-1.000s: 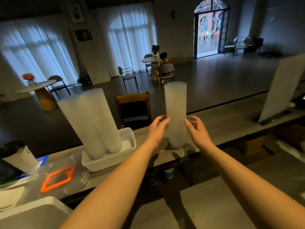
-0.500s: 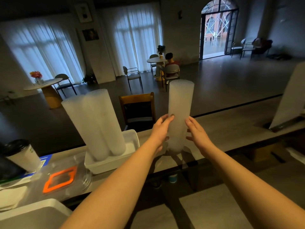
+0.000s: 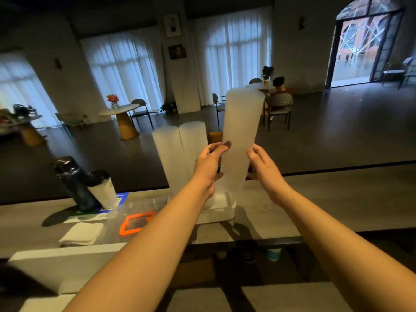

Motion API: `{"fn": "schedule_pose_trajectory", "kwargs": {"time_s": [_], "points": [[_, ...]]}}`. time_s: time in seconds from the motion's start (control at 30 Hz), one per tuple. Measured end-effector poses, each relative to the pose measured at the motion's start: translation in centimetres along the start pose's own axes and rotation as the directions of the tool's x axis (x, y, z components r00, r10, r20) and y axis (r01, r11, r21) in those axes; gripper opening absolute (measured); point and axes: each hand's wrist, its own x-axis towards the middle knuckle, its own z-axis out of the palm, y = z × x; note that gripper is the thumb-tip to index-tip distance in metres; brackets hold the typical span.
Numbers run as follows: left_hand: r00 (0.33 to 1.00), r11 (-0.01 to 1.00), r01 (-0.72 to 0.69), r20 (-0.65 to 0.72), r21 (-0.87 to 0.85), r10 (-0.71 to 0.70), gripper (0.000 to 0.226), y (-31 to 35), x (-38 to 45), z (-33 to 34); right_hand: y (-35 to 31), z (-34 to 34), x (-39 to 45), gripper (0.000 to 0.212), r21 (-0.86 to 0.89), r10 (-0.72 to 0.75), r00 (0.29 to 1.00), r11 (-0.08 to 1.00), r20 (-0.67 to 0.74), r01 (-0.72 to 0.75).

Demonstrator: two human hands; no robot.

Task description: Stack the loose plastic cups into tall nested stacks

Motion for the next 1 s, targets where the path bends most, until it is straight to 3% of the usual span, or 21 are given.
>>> {"fn": "schedule_pose_trajectory", "kwargs": {"time_s": [0.37,0.53,0.73,0.9,1.0], "points": [[0.987,0.986,0.128,-0.083,-0.106,-0.137,0.040,-3.7,0.2,-4.6,3.7,3.9,1.2,0.048,-0.059,0.112,0.988,0.993,0.109,-0.106],[0.986,0.986,0.135,-0.081,-0.095,-0.143,0.043,-4.9,0.9,-5.0,4.2,3.8,1.7,0.026,-0.088,0.148,0.983,0.986,0.111,-0.139],[0.969,0.971,0.229,-0.076,-0.069,-0.234,0.031,-6.7,1.2,-5.4,6.5,3.6,1.6,0.045,-0.182,0.192,0.970,0.970,0.150,-0.164],[0.973,0.974,0.219,-0.066,-0.061,-0.223,0.040,-7.4,0.9,-6.0,7.7,4.0,1.0,0.055,-0.157,0.193,0.971,0.973,0.142,-0.171],[0.973,0.974,0.224,-0.050,-0.042,-0.226,0.027,-6.8,0.3,-6.2,7.6,3.9,0.8,0.056,-0.152,0.195,0.970,0.973,0.148,-0.173]]}}
